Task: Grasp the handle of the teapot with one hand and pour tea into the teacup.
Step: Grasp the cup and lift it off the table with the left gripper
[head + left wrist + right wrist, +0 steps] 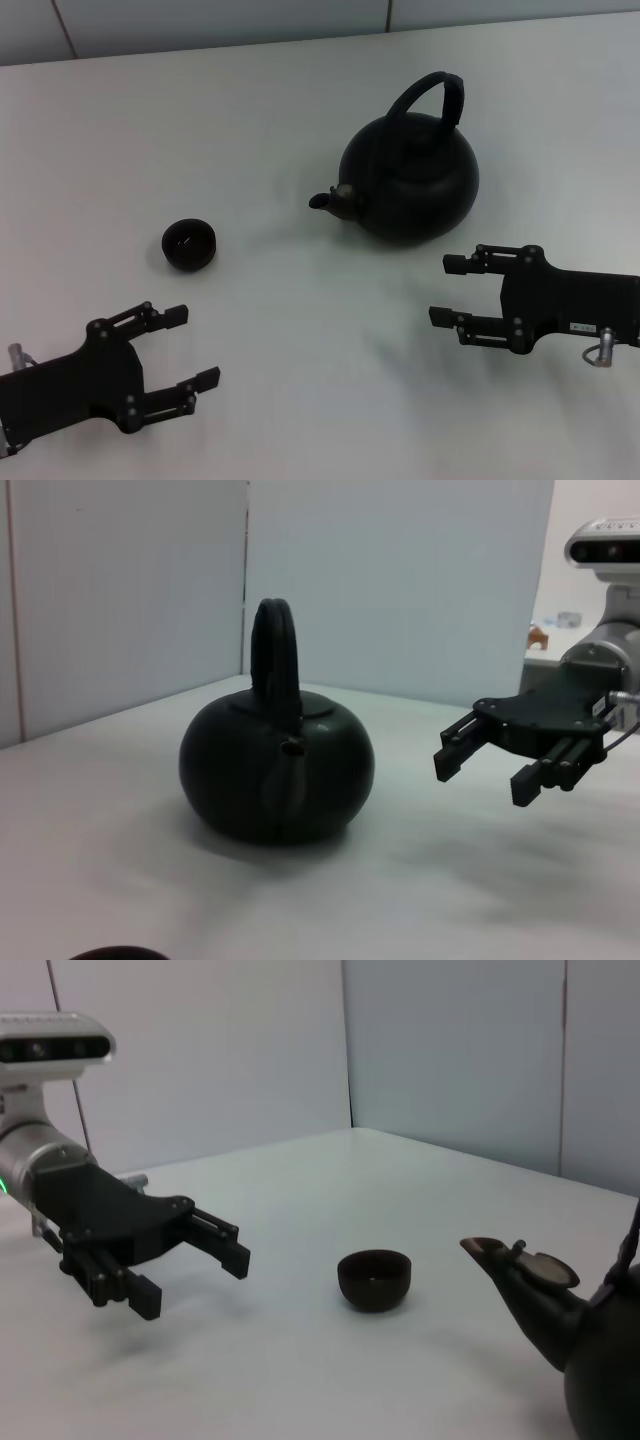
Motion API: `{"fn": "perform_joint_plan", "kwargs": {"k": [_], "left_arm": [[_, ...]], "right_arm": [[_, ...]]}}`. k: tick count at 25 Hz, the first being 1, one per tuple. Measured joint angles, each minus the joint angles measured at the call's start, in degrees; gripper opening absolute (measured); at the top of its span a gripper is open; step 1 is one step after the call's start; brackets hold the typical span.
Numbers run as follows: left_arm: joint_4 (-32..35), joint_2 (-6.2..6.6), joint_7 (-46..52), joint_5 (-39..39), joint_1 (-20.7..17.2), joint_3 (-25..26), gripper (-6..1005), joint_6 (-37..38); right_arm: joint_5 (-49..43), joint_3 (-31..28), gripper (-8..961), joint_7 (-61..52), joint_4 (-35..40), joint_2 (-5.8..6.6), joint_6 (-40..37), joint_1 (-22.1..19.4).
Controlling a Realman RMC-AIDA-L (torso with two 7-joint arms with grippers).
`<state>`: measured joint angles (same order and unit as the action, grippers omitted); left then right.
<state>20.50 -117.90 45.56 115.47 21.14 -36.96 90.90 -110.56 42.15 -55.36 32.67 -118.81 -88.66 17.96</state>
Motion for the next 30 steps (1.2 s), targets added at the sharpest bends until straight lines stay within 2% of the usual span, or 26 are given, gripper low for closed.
{"fn": "perform_joint_plan", "kwargs": {"k": [13, 21, 24, 30], "left_arm": [[1.10, -0.11, 0.31, -0.28, -0.21, 0.18, 811, -0.11], [-1.06, -0.53, -0.32, -6.44, 1.28, 9.70, 811, -3.61], [-1.55, -0.53, -0.89, -9.50, 1.69, 10.41, 811, -4.53], [-1.61, -0.39, -1.83, -10.33, 1.76, 10.07, 811, -4.66]], "right_arm": [[0.23, 0.29, 666, 0.24, -0.06, -0.18, 0.68, 0.47], [0.34, -0.05, 666, 0.26, -0.20, -0.36, 0.52, 0.73], [0.35, -0.11, 666, 0.26, -0.31, -0.36, 0.32, 0.83], [0.35, -0.23, 666, 0.26, -0.74, -0.36, 0.32, 1.02]]}}
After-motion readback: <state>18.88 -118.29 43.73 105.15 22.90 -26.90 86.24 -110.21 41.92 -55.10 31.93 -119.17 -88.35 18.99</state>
